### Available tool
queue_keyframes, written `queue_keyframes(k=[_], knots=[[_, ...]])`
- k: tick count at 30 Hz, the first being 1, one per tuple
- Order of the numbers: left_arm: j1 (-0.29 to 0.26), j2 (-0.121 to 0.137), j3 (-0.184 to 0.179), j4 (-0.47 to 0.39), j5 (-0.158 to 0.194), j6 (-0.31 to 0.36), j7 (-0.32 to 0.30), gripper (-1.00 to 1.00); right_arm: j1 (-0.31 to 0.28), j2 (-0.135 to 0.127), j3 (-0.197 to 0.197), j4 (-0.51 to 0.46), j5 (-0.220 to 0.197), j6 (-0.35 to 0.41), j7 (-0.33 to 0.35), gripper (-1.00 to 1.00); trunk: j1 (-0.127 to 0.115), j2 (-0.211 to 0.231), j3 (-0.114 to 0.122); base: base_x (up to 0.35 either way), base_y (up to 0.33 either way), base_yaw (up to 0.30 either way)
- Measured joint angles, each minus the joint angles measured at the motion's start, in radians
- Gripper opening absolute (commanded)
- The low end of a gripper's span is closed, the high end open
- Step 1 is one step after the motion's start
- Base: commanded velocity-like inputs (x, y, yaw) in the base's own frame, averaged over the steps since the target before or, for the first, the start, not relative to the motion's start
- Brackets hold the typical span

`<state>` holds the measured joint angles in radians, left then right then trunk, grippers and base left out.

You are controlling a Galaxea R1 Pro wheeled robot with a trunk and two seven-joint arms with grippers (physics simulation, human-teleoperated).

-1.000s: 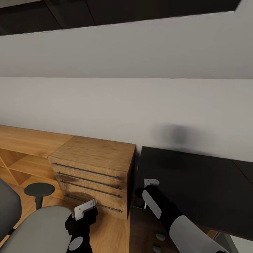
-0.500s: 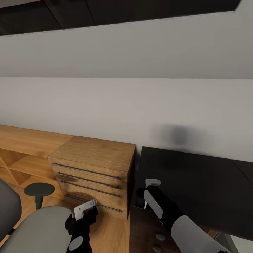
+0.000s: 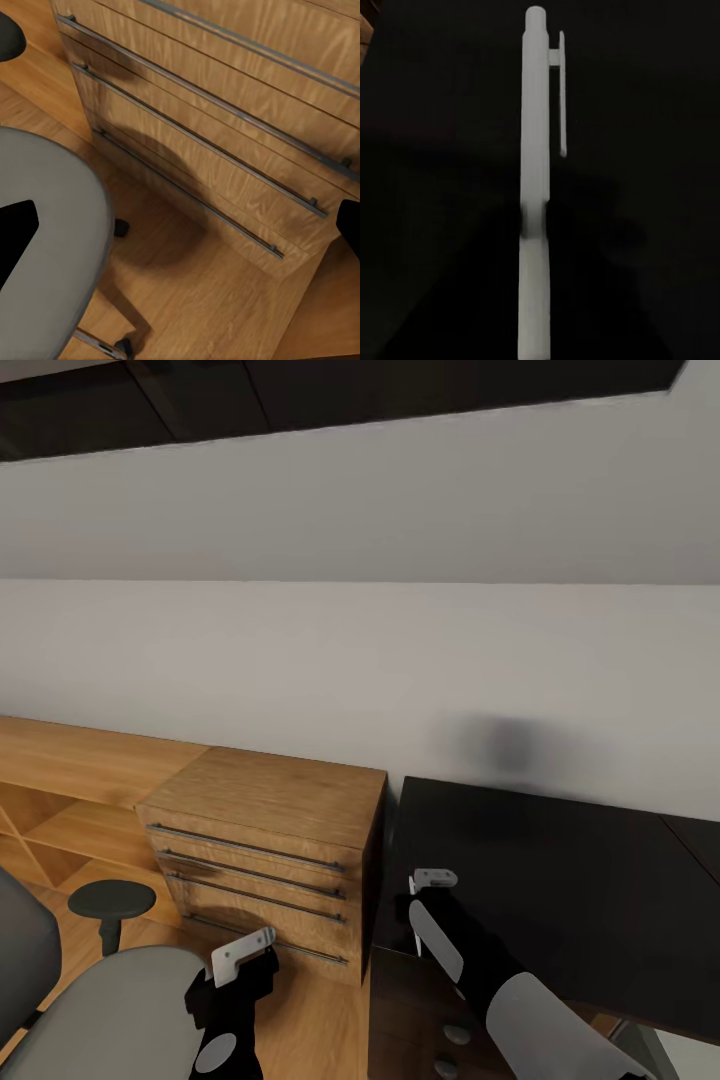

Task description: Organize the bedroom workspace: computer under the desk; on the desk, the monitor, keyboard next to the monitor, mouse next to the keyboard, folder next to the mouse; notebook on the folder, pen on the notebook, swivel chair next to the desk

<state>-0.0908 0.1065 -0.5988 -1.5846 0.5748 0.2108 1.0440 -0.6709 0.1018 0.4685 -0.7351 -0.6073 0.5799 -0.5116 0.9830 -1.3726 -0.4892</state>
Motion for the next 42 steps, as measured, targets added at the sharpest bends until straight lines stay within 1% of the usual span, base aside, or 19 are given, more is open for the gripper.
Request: queue_keyframes(k=[3,7,16,26,29,30,31,33,34,35,36,38,41,42], knots=[[0.000,0.000,0.000,0.000,0.000,0.000,0.000,1.00,0.000,0.000,0.000,-0.001,0.000,0.001,0.000,-1.00,0.000,0.000,0.000,0.000,0.000,0.000],[0.000,0.000,0.000,0.000,0.000,0.000,0.000,1.00,0.000,0.000,0.000,-0.011,0.000,0.020,0.000,-1.00,0.000,0.000,0.000,0.000,0.000,0.000],[0.000,0.001,0.000,0.000,0.000,0.000,0.000,1.00,0.000,0.000,0.000,-0.014,-0.002,0.023,-0.002,-1.00,0.000,0.000,0.000,0.000,0.000,0.000],[0.000,0.002,-0.002,0.001,0.000,0.001,0.000,1.00,0.000,-0.001,0.000,-0.016,-0.001,0.023,-0.003,-1.00,-0.038,0.070,0.031,0.000,0.000,0.000],[0.000,0.002,-0.006,0.002,0.000,0.001,0.000,1.00,0.000,-0.006,0.000,-0.030,0.000,0.023,-0.003,-1.00,-0.050,0.091,0.041,-0.003,0.000,0.000],[0.000,0.002,-0.009,0.003,0.000,0.001,0.000,1.00,0.000,-0.014,0.001,-0.047,0.000,0.023,-0.004,-1.00,-0.054,0.098,0.044,-0.176,0.000,0.000],[0.000,0.002,-0.015,0.005,0.001,0.001,0.000,1.00,0.000,-0.047,-0.003,-0.102,0.004,0.026,-0.005,-1.00,-0.057,0.105,0.047,-0.208,0.000,0.000],[0.000,0.002,-0.018,0.006,0.001,0.002,0.000,1.00,0.000,-0.069,-0.011,-0.138,-0.001,0.031,-0.006,-1.00,-0.065,0.119,0.053,-0.260,0.000,0.000],[0.000,0.002,-0.020,0.007,0.001,0.002,0.000,1.00,0.000,-0.100,-0.035,-0.189,0.002,0.048,-0.007,-1.00,-0.068,0.126,0.056,-0.311,-0.006,0.000],[0.000,0.001,-0.021,0.007,0.002,0.002,0.000,1.00,0.001,-0.128,-0.067,-0.237,0.002,0.074,-0.006,-1.00,-0.072,0.133,0.060,-0.320,-0.030,0.000],[0.000,0.001,-0.021,0.009,0.002,0.002,0.000,1.00,0.001,-0.144,-0.083,-0.262,-0.001,0.090,-0.006,-1.00,-0.076,0.140,0.063,-0.327,-0.051,0.000],[0.000,0.000,-0.023,0.016,0.002,0.003,-0.001,1.00,0.001,-0.170,-0.104,-0.294,-0.002,0.113,-0.006,-1.00,-0.084,0.154,0.069,-0.332,-0.071,0.000],[0.000,-0.001,-0.036,0.041,0.003,0.005,-0.003,1.00,0.001,-0.207,-0.125,-0.338,-0.005,0.126,-0.005,-1.00,-0.095,0.175,0.078,-0.335,-0.087,0.000],[0.000,-0.002,-0.038,0.048,0.003,0.006,-0.004,1.00,0.001,-0.212,-0.128,-0.347,-0.007,0.127,-0.005,-1.00,-0.099,0.182,0.081,-0.336,-0.092,0.000]])
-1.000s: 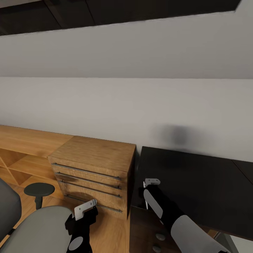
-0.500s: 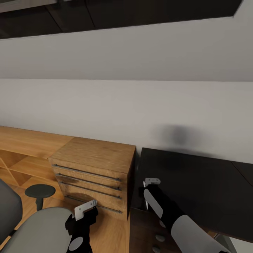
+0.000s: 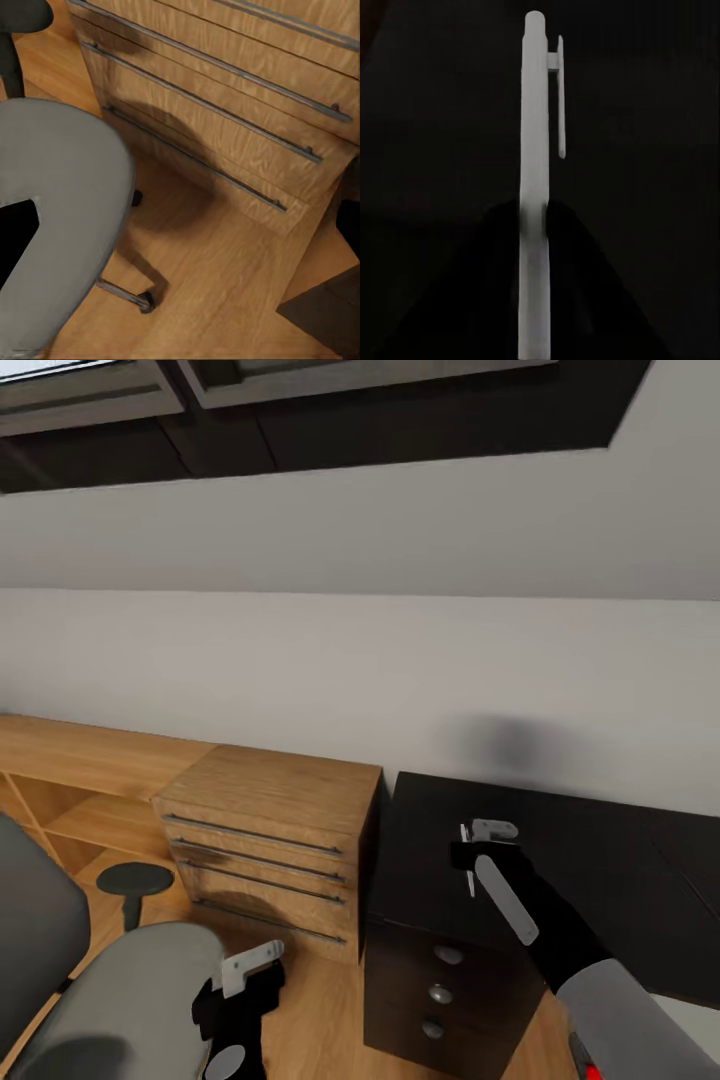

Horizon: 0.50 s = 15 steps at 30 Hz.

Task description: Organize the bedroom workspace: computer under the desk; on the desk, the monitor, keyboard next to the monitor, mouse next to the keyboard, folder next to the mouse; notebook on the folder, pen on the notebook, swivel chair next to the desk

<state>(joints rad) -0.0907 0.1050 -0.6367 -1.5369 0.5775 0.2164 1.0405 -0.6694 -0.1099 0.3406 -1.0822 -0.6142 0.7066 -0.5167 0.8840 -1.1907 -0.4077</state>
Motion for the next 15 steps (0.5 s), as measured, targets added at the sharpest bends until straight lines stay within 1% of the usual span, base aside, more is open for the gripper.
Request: queue_keyframes(k=[2,4,6,7,8,10,11,12,13,15], knots=[[0.000,-0.002,-0.003,0.025,0.001,0.000,-0.001,1.00,0.000,-0.009,-0.008,-0.025,-0.003,0.002,0.000,-1.00,-0.008,0.014,0.006,-0.337,-0.096,0.000],[0.000,-0.010,-0.003,0.076,0.010,0.002,-0.003,1.00,0.000,-0.017,-0.027,-0.058,-0.006,0.003,-0.002,-1.00,-0.015,0.028,0.013,-0.309,-0.092,0.000],[0.000,-0.031,0.000,0.119,0.047,0.031,-0.006,1.00,0.000,-0.020,-0.053,-0.076,-0.007,0.003,-0.002,-1.00,-0.023,0.042,0.019,-0.183,-0.045,0.000],[0.000,-0.040,0.002,0.136,0.077,0.075,-0.009,1.00,0.001,-0.021,-0.063,-0.081,-0.008,0.003,-0.003,-1.00,-0.027,0.049,0.022,-0.092,-0.019,0.000],[0.000,-0.043,0.003,0.143,0.097,0.103,-0.014,1.00,0.001,-0.021,-0.067,-0.084,-0.008,0.003,-0.003,-1.00,-0.031,0.056,0.025,-0.073,-0.015,0.000],[0.000,-0.045,0.004,0.148,0.117,0.124,-0.025,1.00,0.001,-0.021,-0.071,-0.089,-0.007,0.003,-0.003,-1.00,-0.039,0.070,0.031,-0.048,-0.010,0.000],[0.000,-0.047,0.005,0.151,0.132,0.138,-0.044,1.00,0.001,-0.021,-0.078,-0.095,-0.007,0.003,-0.003,-1.00,-0.043,0.077,0.035,-0.030,-0.006,0.000],[0.000,-0.047,0.006,0.152,0.138,0.143,-0.056,1.00,0.001,-0.021,-0.083,-0.099,-0.007,0.003,-0.003,-1.00,-0.047,0.084,0.038,-0.015,-0.003,0.000],[0.000,-0.048,0.020,0.155,0.149,0.154,-0.095,1.00,0.002,-0.022,-0.105,-0.110,-0.007,0.004,-0.003,-1.00,-0.050,0.091,0.041,-0.010,-0.002,0.000],[0.000,-0.049,0.049,0.159,0.157,0.163,-0.141,1.00,0.003,-0.022,-0.140,-0.123,-0.007,0.004,-0.003,-1.00,-0.058,0.105,0.047,-0.006,-0.001,0.000]])
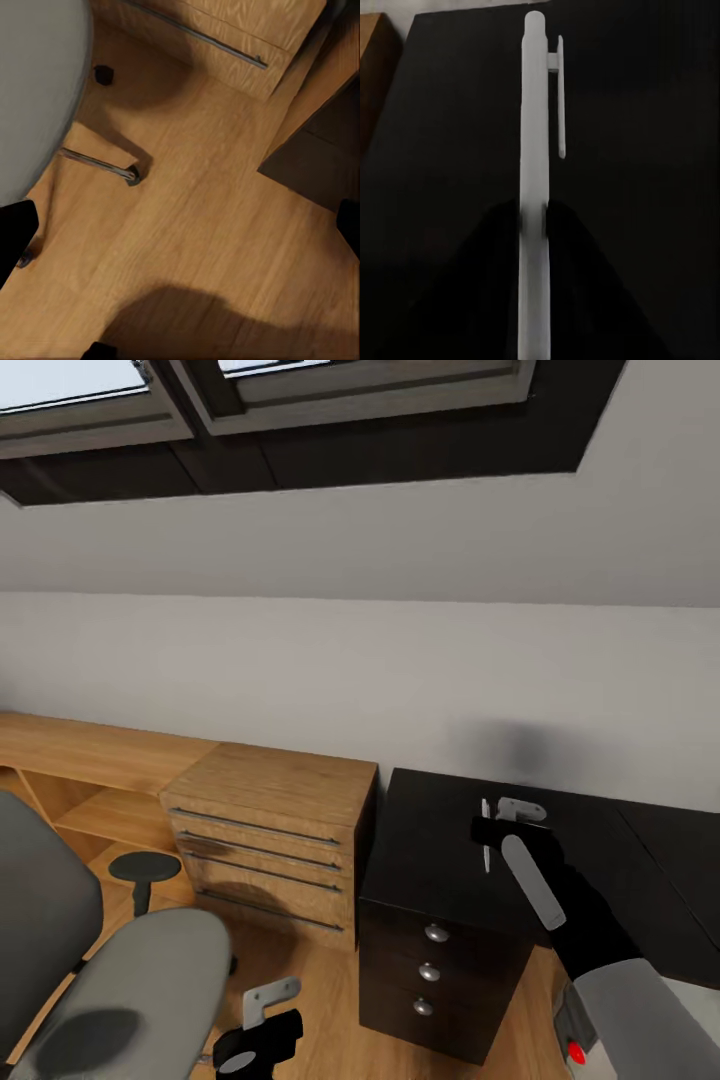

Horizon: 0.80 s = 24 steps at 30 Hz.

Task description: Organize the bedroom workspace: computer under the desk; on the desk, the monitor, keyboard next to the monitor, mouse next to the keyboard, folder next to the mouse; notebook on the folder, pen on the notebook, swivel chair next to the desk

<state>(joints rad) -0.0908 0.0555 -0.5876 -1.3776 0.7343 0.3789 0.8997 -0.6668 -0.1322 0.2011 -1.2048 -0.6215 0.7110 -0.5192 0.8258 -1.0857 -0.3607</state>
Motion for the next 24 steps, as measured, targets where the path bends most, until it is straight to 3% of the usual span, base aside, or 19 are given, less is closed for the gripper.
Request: queue_keyframes(k=[5,9,15,24], knots=[[0.000,-0.005,0.022,0.027,-0.001,0.004,-0.041,1.00,0.002,-0.001,-0.045,-0.019,0.001,0.000,0.000,-1.00,-0.019,0.035,0.016,-0.001,0.000,-0.022],[0.000,-0.006,0.022,0.029,-0.003,-0.001,-0.041,1.00,0.002,-0.002,-0.055,-0.021,0.000,0.000,0.000,-1.00,-0.019,0.035,0.016,0.000,0.000,-0.182],[0.000,-0.006,0.015,0.028,-0.004,-0.006,-0.037,1.00,0.002,-0.002,-0.134,-0.018,0.003,0.000,-0.001,-1.00,-0.019,0.035,0.016,-0.001,-0.003,-0.254],[0.000,-0.003,0.003,0.066,-0.006,-0.013,-0.037,1.00,0.002,-0.011,-0.173,0.000,0.004,0.000,0.001,-1.00,-0.019,0.035,0.016,-0.102,-0.249,-0.275]])
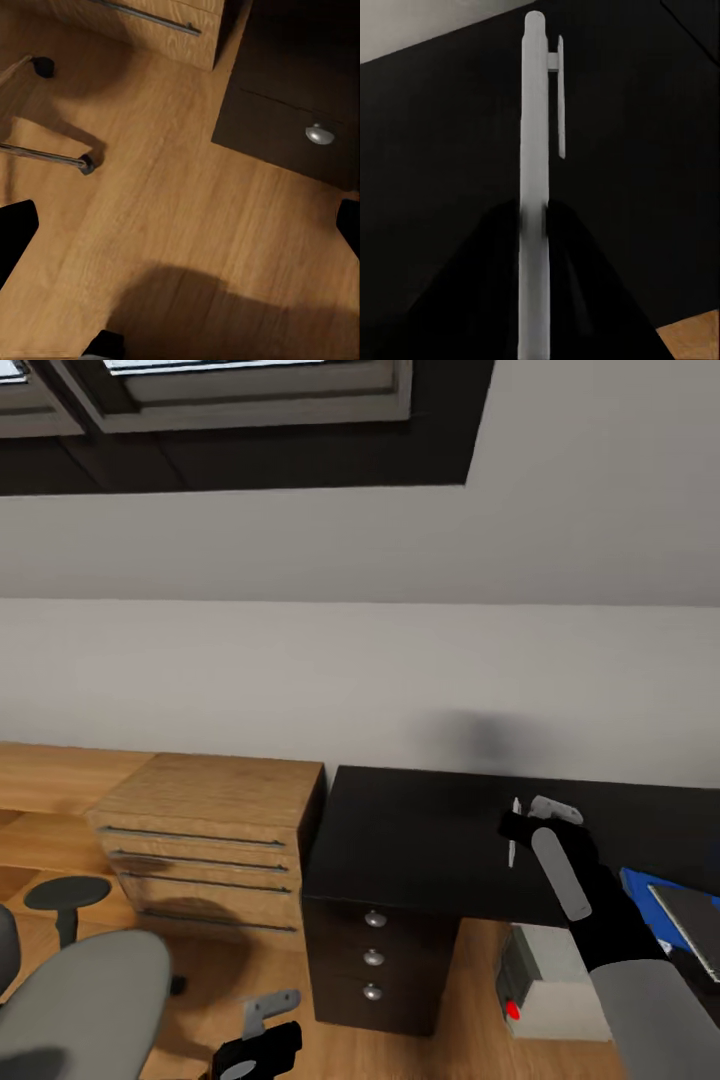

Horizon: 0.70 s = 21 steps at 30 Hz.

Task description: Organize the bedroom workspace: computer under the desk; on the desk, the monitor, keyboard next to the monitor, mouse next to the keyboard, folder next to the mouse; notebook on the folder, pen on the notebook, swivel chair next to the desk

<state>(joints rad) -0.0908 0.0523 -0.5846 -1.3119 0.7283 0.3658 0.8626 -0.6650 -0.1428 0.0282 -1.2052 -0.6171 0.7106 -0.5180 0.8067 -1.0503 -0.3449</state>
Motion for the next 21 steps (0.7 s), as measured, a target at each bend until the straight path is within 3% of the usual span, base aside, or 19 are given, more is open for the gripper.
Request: queue_keyframes(k=[2,9,15,16,18,21], knots=[[0.000,-0.001,-0.003,0.023,0.000,-0.020,0.000,1.00,0.000,-0.030,-0.008,0.004,-0.001,-0.001,0.002,-1.00,0.000,0.000,0.000,-0.034,-0.237,-0.290],[0.000,0.004,-0.038,0.097,-0.004,-0.131,0.000,1.00,0.000,-0.070,-0.018,0.016,-0.003,-0.002,0.006,-1.00,0.000,0.000,0.000,-0.012,-0.095,-0.296],[0.000,0.007,-0.084,0.285,-0.006,-0.309,-0.004,1.00,0.000,-0.121,-0.040,0.044,0.000,-0.002,0.007,-1.00,0.000,0.000,0.000,-0.001,-0.008,-0.249],[0.000,0.008,-0.123,0.324,-0.010,-0.365,-0.004,1.00,0.000,-0.139,-0.037,0.049,0.020,-0.004,0.008,-1.00,0.000,0.000,0.000,0.000,-0.001,-0.060],[0.000,0.008,-0.137,0.336,-0.011,-0.381,-0.003,1.00,0.000,-0.145,-0.036,0.056,0.051,-0.010,0.010,-1.00,0.000,0.000,0.000,0.000,-0.001,-0.031],[0.000,0.008,-0.153,0.354,-0.011,-0.393,-0.003,1.00,-0.004,-0.159,-0.039,0.155,0.172,-0.049,0.043,-1.00,0.000,0.000,0.000,0.000,0.000,-0.009]])
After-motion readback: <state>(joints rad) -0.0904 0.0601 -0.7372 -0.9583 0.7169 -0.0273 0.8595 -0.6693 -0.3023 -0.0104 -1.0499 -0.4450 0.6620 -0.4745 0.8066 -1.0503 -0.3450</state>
